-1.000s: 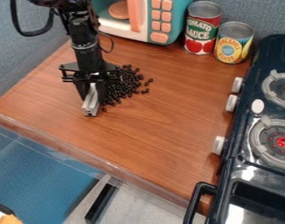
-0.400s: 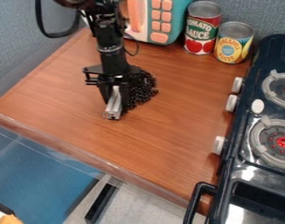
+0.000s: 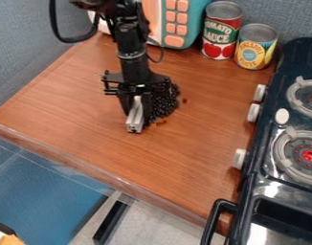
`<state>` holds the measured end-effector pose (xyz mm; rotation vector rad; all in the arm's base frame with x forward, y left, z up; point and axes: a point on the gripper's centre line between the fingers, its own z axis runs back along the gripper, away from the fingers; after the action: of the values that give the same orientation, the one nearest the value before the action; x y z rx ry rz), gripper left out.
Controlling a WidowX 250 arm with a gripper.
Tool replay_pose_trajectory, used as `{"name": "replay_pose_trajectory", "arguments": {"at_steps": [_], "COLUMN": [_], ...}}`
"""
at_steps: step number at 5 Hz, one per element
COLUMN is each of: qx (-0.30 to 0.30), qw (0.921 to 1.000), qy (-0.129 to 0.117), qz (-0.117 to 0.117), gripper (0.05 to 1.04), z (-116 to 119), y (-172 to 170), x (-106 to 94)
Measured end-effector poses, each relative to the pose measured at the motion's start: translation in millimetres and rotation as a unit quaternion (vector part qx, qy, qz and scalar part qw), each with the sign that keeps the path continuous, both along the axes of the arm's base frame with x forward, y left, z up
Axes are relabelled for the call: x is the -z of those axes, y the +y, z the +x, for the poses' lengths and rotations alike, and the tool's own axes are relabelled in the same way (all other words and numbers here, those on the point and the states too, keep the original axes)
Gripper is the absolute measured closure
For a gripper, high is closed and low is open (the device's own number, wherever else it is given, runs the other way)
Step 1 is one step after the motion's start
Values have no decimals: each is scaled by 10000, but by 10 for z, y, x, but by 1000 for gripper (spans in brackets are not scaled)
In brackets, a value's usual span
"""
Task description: Sweep into pile
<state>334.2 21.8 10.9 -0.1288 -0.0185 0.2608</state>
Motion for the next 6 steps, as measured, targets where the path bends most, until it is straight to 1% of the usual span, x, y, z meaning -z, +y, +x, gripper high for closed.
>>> {"name": "replay_pose_trajectory", "arguments": {"at_steps": [1, 2, 3, 4, 5, 6], "qx": [78, 3, -148, -274, 39, 200], "qw": [9997, 9986, 9962, 9958, 9980, 9974], "qy": [-160, -428, -720, -790, -629, -464], "qz": [-164, -323, -475, -382, 57, 512], "gripper": [698, 698, 698, 698, 698, 698], "z": [25, 56, 72, 29, 42, 68], "y": [-81, 66, 302, 714, 1071, 1427], "x": [-202, -508, -853, -1012, -815, -623]}}
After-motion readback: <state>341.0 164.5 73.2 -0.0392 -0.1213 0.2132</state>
